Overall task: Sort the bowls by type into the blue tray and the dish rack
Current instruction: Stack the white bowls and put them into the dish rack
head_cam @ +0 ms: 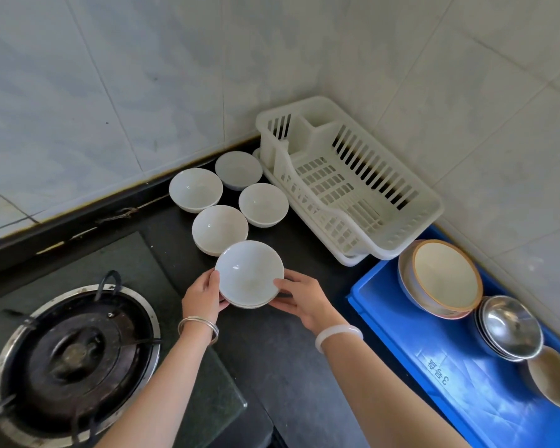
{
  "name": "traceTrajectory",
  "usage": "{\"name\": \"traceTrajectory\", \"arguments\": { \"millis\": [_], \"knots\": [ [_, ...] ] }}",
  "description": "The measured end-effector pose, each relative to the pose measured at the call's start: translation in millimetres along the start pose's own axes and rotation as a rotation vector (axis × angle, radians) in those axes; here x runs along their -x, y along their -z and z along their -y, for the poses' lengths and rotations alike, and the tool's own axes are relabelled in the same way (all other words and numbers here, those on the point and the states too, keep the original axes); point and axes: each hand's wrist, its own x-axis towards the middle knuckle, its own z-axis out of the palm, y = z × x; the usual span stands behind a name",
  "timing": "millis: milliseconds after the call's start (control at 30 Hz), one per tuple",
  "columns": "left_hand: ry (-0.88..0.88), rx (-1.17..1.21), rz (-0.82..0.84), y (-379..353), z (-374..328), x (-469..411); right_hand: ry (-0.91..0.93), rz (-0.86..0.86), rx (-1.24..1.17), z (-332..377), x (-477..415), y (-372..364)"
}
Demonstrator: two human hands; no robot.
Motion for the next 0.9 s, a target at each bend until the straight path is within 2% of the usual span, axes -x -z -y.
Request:
{"name": "traceTrajectory", "arguments": {
  "millis": [233, 533, 733, 900],
  "knots": [
    [-0.168, 0.014, 0.102, -38.9, -64.9, 7.5, 0.223, -0.04, -0.063, 53.3, 18.4, 26.7],
    [-0.254, -0.023, 0.222, -151.4, -164.8, -15.9, 0.394, -0.16, -0.118, 162.2, 1.5, 78.2],
    [-0.148, 0.008, 0.321, -222.7, -194.1, -56.8, 0.393, -0.237, -0.173, 209.5, -42.7, 107.9],
    [-0.111, -0.11, 0.296, -262.1, -188.0, -103.1, 0.312, -0.278, -0.154, 222.0, -87.4, 121.1]
  ]
}}
